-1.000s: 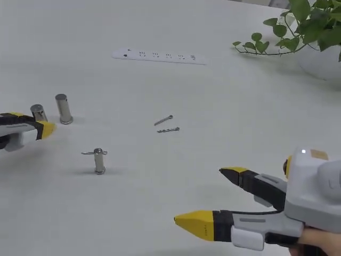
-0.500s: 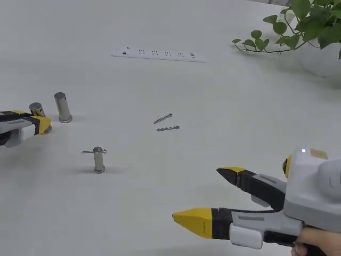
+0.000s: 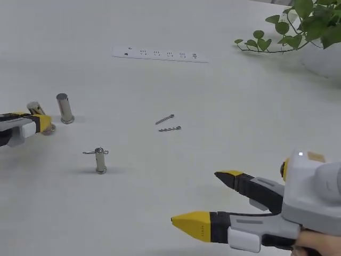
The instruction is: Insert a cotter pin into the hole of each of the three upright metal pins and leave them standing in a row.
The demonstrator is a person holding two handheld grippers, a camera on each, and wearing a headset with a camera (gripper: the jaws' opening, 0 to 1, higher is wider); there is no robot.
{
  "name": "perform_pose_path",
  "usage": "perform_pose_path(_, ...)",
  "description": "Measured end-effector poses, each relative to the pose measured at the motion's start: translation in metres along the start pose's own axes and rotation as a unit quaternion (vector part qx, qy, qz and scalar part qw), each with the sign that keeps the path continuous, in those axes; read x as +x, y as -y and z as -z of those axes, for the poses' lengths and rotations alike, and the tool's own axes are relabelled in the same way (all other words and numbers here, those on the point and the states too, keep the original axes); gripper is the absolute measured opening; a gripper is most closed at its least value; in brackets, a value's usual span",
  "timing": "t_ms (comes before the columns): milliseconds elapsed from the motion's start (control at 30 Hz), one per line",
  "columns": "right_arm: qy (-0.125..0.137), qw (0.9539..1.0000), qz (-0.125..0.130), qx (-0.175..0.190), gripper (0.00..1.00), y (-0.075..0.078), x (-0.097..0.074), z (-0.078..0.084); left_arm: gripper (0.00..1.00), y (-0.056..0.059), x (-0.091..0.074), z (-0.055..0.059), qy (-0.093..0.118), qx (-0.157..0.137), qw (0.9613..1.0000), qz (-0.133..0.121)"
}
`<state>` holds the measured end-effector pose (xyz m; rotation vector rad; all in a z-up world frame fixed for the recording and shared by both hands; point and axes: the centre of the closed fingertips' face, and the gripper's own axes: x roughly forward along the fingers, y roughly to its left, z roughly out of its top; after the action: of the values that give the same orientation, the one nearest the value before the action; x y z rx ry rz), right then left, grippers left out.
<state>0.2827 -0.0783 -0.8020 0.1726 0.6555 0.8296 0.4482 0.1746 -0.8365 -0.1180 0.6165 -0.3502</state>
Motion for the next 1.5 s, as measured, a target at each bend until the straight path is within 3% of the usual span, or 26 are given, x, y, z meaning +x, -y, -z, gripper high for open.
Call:
perform_pose_path(200,-0.001,1.0000,0.000,-0.003,0.94,0.001,-0.001,0.000,0.11,0.003,-0.007,0.003,-0.008,0.012,0.9999,-0.004)
perform_pose_path(367,0.004,1.0000,0.001,-0.006,0.94,0.001,-0.001,-0.003,0.11,0.004,-0.022,-0.004,0.007,0.005,0.9999,-0.014)
perform_pose_path(500,0.003,0.9999,-0.004,-0.010,0.94,-0.001,0.001,-0.003,0.11,0.007,-0.036,-0.007,0.014,0.037,0.9990,-0.023)
perform_pose_path(800,0.003,0.9998,-0.014,-0.013,0.94,-0.007,0.003,-0.001,0.10,0.010,-0.061,0.000,0.020,0.027,0.9987,-0.039)
perform_pose_path(867,0.002,0.9998,-0.016,-0.013,0.94,-0.009,0.004,-0.001,0.10,0.009,-0.064,-0.002,0.027,0.003,0.9987,-0.044)
perform_pose_path(933,0.001,0.9998,-0.017,-0.013,0.94,-0.010,0.004,0.000,0.10,0.010,-0.071,-0.005,0.033,-0.002,0.9985,-0.043)
perform_pose_path(1233,-0.001,0.9994,-0.028,-0.021,0.94,-0.015,0.005,0.000,0.10,0.023,-0.094,-0.008,0.047,0.004,0.9974,-0.055)
perform_pose_path(1500,-0.002,0.9991,-0.036,-0.021,0.94,-0.015,0.006,0.001,0.10,0.051,-0.100,0.006,0.032,0.001,0.9988,-0.036)
